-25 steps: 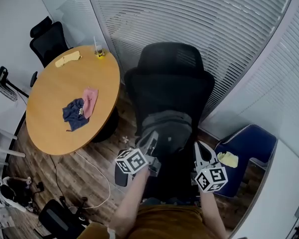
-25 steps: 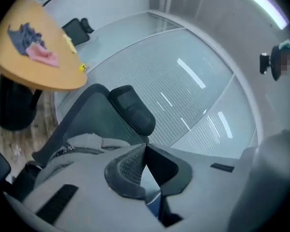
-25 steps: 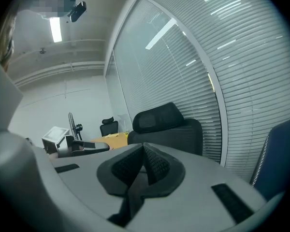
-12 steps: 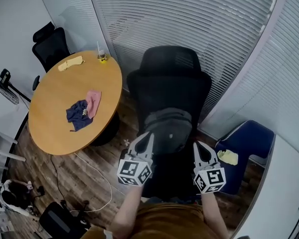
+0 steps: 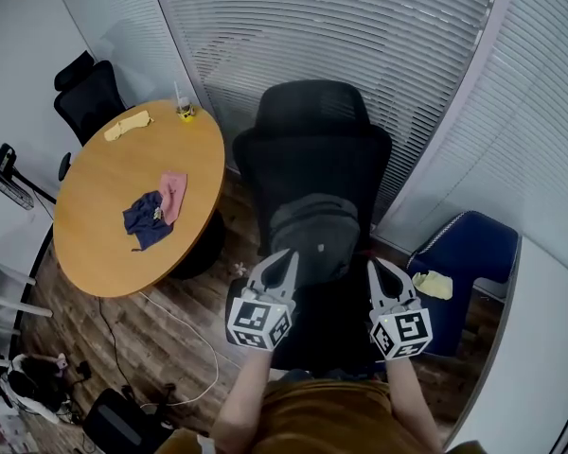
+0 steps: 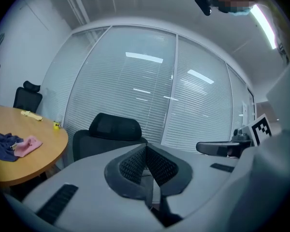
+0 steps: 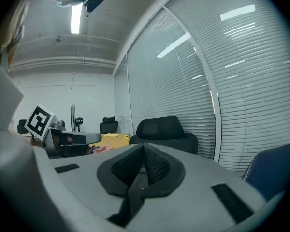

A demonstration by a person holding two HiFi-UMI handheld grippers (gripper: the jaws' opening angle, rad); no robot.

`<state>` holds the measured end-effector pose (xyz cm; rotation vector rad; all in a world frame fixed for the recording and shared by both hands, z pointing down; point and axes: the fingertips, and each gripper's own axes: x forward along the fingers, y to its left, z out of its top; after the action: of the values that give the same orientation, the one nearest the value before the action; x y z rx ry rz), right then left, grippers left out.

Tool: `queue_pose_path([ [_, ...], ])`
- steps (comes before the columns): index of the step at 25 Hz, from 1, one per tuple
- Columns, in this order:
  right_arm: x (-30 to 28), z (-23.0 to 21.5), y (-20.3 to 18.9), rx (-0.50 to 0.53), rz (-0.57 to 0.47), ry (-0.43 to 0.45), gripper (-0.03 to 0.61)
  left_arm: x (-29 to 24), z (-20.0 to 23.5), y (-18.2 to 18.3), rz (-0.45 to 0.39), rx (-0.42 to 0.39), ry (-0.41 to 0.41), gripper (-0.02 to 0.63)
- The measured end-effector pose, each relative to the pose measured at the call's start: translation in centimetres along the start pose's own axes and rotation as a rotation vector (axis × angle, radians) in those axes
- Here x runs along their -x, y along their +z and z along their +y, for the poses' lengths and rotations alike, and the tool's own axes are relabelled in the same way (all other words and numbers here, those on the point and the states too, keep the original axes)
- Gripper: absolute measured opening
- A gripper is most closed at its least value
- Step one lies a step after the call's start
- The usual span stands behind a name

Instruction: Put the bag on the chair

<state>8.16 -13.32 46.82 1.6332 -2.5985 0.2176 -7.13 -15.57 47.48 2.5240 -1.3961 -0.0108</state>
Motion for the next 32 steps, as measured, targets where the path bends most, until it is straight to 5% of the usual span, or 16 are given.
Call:
queue_pose_path([
  [32, 0.9, -1.9, -1.1, -0.037, 0.023, -0.012, 0.012, -0.8, -1.3, -1.1, 0.021, 0.004, -0.002, 0.023],
])
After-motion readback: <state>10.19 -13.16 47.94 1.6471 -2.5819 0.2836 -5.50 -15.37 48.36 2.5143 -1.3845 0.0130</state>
